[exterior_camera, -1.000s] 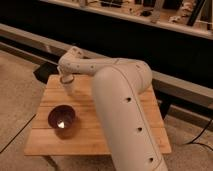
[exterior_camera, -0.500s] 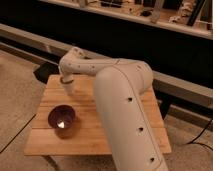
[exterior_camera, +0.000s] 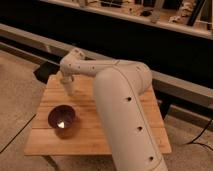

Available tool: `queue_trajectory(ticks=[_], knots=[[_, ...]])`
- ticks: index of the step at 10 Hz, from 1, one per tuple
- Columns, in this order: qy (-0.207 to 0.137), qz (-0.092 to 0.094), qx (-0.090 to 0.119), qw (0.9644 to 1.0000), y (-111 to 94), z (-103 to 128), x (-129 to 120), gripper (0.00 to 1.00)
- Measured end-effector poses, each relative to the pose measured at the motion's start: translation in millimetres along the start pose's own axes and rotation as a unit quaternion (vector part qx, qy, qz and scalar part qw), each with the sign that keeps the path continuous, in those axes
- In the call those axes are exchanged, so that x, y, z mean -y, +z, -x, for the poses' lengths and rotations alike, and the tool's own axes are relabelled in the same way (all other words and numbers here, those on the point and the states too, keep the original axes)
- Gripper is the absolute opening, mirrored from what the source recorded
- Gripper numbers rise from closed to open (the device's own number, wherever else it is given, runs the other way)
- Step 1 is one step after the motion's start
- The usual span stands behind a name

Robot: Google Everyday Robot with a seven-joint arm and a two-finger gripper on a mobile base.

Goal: Place the eraser in the ceramic cup

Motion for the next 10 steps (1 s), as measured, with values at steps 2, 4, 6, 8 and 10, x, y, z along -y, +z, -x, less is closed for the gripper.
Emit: queue_trajectory(ticks=[2,4,6,8,10], knots=[[0.000,-0.001,0.000,1.0000,-6,3,2,0.80],[0.003,-0.007,-0.005,1.0000,-22,6,10,0.80],[0.002,-0.005,-0.008,1.0000,-56,12,14,0.80],[-0.003,0.000,-0.026,0.9997,-107,7,13,0.80],[0.000,0.000,-0.061,0.9982,-153,-13,10,0.80]])
